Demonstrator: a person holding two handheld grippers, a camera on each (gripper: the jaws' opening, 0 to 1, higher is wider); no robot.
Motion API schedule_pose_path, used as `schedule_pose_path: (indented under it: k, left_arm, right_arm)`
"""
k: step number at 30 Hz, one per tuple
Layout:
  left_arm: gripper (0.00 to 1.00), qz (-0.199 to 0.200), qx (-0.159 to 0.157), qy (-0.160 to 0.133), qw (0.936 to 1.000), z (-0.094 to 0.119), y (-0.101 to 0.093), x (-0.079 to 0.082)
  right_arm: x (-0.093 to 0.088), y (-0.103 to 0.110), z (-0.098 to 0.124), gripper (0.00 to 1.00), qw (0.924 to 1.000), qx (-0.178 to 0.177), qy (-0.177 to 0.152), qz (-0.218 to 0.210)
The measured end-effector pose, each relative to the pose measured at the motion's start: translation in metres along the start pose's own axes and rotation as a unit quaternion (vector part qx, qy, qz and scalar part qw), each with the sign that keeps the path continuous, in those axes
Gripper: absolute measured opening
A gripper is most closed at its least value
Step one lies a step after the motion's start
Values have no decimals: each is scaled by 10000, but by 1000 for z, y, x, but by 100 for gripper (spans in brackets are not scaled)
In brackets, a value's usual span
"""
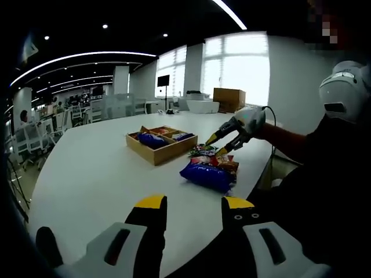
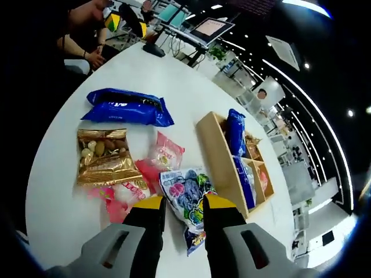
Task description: Pick up the scattered marshmallows, QQ candies, Oreo cookies, and mixed nuts on the table and sort them into separate containers
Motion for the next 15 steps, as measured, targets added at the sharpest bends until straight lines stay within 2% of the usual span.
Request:
schedule_pose_path:
  k: [9,15]
  left_arm:
    - [42,27,-10,-22,10000,1,-1,2]
    - [42,56,-4,-33,10000,2,0,2]
  right_arm:
    - [-3,-5,-13,19,9995,-124,144,255]
    - [-7,-11,-16,14,9967,-447,406,539]
Point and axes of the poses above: the point that each gripper's makers call its tool centre point, and the gripper's own axes: z roughly backward along the fingers, y roughly to its left, x roughly out of its top, the point moved 2 cm from there along z, roughly backward along the fingers, and after that the axes turned 4 degrees about -z, right-handed, at the moved point
